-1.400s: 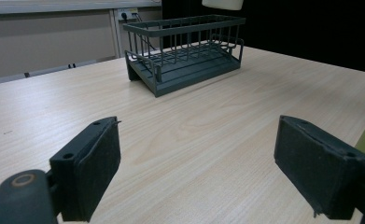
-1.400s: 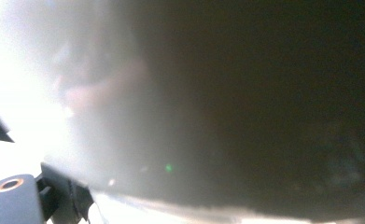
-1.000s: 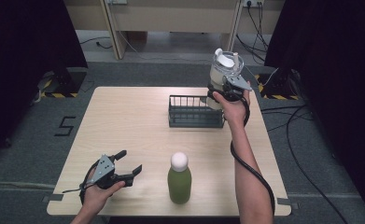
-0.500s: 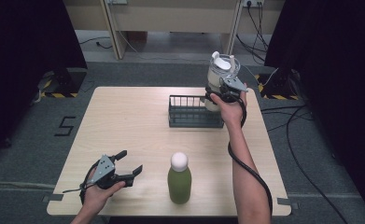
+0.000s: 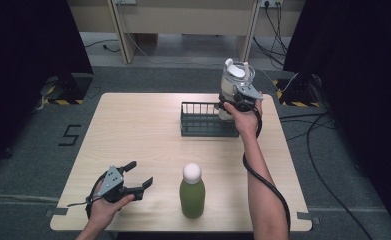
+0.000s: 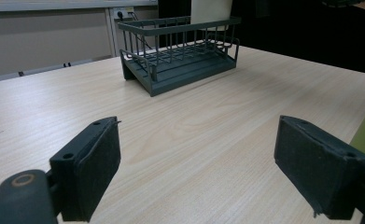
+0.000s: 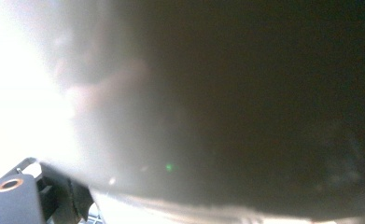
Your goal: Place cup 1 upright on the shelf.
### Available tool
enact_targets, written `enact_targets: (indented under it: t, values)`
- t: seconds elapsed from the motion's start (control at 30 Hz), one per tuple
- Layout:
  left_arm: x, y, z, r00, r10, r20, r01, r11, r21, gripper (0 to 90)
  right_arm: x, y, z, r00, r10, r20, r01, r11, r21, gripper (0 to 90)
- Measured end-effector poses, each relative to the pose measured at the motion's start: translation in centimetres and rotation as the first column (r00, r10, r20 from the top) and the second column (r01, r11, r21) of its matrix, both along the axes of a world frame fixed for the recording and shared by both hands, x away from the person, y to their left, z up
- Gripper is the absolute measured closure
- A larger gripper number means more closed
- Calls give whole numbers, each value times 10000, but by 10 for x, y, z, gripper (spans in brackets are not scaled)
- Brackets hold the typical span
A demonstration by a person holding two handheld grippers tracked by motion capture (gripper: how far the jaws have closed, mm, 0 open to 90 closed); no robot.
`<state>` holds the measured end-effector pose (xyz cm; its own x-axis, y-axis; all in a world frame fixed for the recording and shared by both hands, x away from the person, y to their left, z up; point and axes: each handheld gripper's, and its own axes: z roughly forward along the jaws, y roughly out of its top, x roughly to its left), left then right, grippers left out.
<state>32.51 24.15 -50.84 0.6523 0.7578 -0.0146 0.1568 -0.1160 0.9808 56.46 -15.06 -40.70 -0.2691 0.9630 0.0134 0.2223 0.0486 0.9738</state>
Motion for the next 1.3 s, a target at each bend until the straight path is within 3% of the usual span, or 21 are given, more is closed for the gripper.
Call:
enact_targets:
  t: [1.3]
  values:
    - [-1, -1, 0, 10000, -81, -8, 81, 10000, 24, 138, 5, 4, -22, 9993, -9, -365, 1, 9998, -209, 102]
